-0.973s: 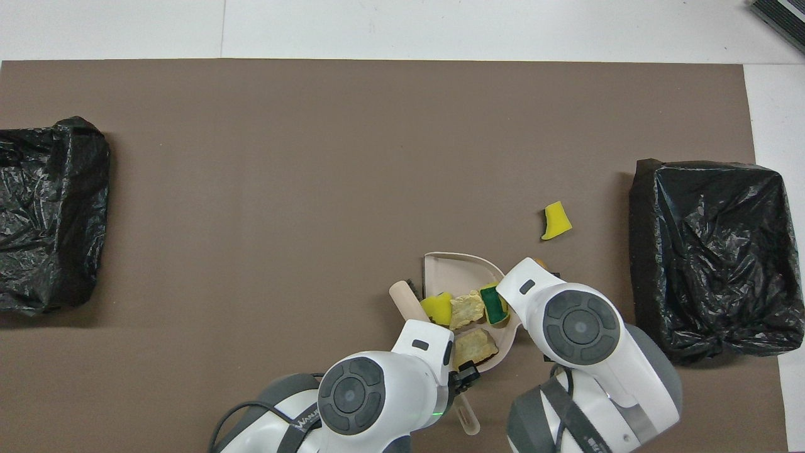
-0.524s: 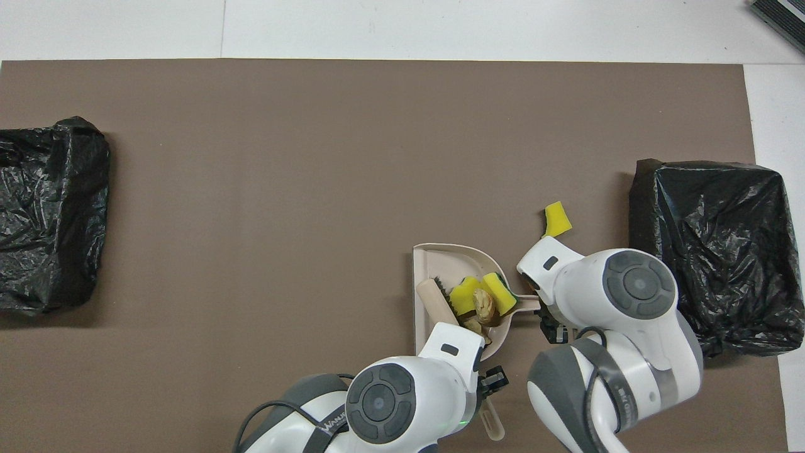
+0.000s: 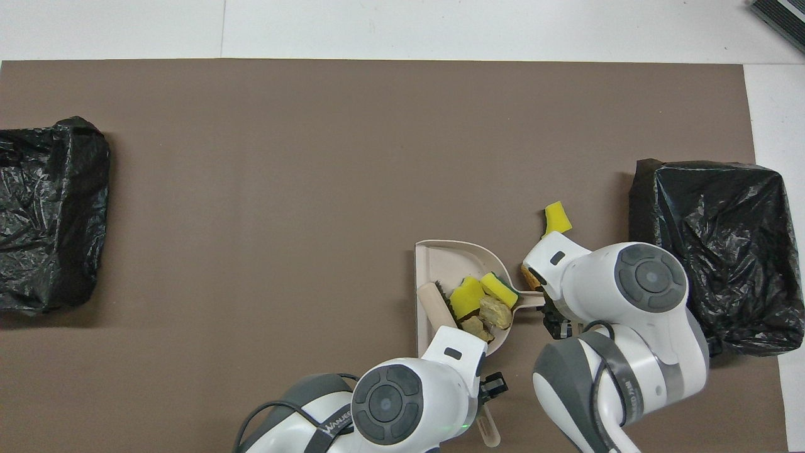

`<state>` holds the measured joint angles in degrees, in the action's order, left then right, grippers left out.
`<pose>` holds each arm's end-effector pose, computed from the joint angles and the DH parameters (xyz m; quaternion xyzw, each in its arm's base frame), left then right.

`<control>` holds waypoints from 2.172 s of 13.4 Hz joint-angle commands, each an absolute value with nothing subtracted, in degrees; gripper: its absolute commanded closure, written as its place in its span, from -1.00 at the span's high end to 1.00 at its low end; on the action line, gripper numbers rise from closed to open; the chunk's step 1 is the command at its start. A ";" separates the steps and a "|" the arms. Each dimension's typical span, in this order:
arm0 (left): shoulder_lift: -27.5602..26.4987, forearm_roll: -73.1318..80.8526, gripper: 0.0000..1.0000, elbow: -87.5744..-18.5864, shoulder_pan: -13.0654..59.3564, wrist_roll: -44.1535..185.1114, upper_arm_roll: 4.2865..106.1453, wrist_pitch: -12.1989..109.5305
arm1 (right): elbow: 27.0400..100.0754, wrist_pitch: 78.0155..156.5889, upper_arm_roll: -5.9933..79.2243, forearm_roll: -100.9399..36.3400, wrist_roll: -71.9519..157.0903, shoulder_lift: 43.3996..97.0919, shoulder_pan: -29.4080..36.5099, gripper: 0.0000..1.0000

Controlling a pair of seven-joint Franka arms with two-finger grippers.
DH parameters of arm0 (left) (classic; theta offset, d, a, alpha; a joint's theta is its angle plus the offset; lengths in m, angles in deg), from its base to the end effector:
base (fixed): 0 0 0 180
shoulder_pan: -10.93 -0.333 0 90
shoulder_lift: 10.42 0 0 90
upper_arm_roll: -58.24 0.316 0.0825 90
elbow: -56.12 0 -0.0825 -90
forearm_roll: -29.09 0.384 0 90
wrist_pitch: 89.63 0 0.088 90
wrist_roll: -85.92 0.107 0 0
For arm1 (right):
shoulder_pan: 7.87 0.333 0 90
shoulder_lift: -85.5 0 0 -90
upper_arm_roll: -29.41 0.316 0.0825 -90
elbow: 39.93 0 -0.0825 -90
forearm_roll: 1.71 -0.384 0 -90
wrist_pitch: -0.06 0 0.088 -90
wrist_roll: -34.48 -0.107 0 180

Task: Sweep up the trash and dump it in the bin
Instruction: 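Carry the dustpan to the trash bag and tip it with the right gripper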

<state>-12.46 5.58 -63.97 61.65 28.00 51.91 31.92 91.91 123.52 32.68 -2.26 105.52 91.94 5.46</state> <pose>0.2810 -0.4674 0.4457 0.9781 0.1087 -0.1313 0.1193 0.4710 0.1410 0.3911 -0.7235 -0.6902 0.0148 0.0085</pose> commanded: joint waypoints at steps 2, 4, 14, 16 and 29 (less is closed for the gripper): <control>-16.12 13.42 -1.00 -60.78 58.31 27.21 51.83 20.08 | 88.48 121.43 32.76 -3.73 108.22 91.56 3.82 -1.00; -17.53 14.23 -1.00 -61.91 58.48 27.12 51.48 19.00 | 87.08 120.56 32.75 -3.73 108.40 91.56 3.38 -1.00; -18.94 14.41 -1.00 -74.83 67.27 23.95 51.12 26.12 | 66.35 105.36 32.67 4.42 121.84 86.39 -12.69 -1.00; -19.03 14.58 -1.00 -76.85 66.48 27.90 51.12 26.99 | 65.28 105.26 32.67 9.08 122.99 85.94 -16.38 -1.00; -17.89 14.67 0.38 -80.29 60.42 35.03 51.13 33.42 | 71.41 107.98 32.67 31.39 131.08 90.85 -36.35 -1.00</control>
<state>-17.10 13.85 -79.19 61.29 34.64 51.44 32.49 67.33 107.24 31.76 26.85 130.39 87.39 -35.57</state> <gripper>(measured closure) 0.581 0.687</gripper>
